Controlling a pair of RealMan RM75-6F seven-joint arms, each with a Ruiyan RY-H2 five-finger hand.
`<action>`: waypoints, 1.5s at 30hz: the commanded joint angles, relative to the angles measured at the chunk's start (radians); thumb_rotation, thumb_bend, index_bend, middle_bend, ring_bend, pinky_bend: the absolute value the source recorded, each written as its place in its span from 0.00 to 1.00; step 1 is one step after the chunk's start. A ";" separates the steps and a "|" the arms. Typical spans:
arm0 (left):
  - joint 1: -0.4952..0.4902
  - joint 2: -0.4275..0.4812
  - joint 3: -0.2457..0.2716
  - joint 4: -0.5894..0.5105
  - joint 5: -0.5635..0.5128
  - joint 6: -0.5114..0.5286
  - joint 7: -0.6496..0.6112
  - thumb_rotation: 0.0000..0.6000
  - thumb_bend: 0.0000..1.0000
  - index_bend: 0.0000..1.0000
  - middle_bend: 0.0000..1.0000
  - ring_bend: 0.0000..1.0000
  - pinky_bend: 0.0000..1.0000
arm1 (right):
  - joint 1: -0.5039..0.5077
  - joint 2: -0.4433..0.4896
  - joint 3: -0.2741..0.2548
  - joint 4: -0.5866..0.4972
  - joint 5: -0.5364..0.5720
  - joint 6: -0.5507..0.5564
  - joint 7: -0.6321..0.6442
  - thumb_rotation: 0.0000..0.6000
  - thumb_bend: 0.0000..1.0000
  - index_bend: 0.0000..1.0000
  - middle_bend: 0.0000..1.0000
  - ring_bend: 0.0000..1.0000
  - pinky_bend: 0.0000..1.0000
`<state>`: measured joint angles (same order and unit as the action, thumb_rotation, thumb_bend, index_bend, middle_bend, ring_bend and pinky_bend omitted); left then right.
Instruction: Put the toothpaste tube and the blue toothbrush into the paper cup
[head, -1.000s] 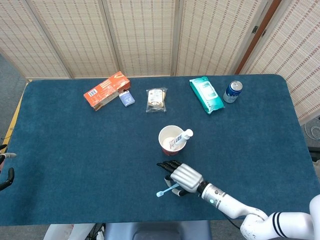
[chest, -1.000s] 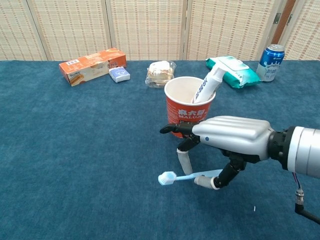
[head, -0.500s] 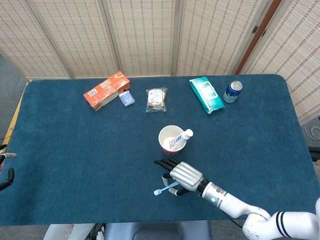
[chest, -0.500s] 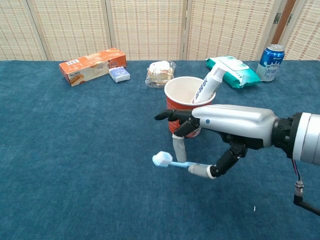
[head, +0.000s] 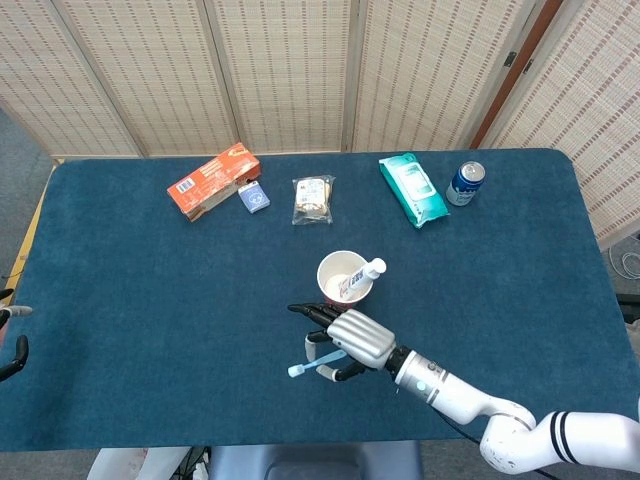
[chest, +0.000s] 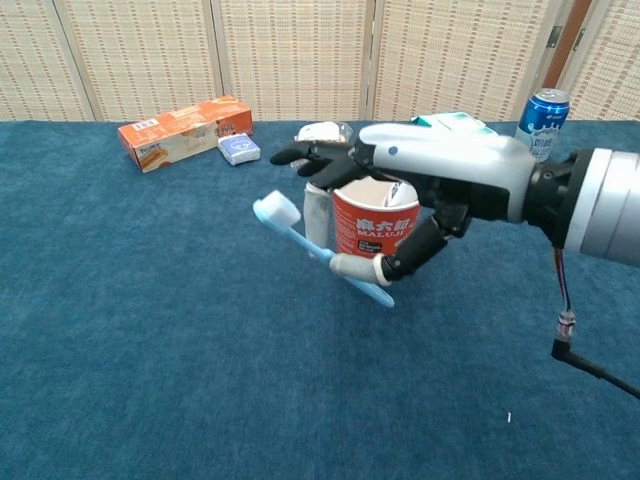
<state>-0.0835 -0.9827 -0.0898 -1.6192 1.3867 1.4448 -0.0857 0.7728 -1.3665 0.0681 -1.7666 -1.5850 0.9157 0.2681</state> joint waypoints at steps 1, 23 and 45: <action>0.000 0.000 0.000 0.000 0.000 0.000 -0.002 1.00 0.52 0.32 0.16 0.08 0.16 | 0.019 -0.001 0.025 -0.005 -0.013 0.013 0.039 1.00 0.31 0.60 0.04 0.00 0.12; -0.002 0.006 -0.008 0.017 -0.023 -0.016 -0.028 1.00 0.52 0.32 0.16 0.08 0.16 | 0.086 -0.049 0.144 0.091 0.036 0.070 0.130 1.00 0.31 0.60 0.04 0.00 0.12; -0.008 -0.003 -0.009 0.030 -0.040 -0.038 -0.018 1.00 0.52 0.32 0.16 0.08 0.16 | 0.068 -0.043 0.161 0.233 0.113 0.099 0.154 1.00 0.31 0.60 0.04 0.00 0.12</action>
<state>-0.0919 -0.9861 -0.0987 -1.5889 1.3471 1.4074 -0.1038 0.8408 -1.3999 0.2299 -1.5492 -1.4789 1.0157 0.4138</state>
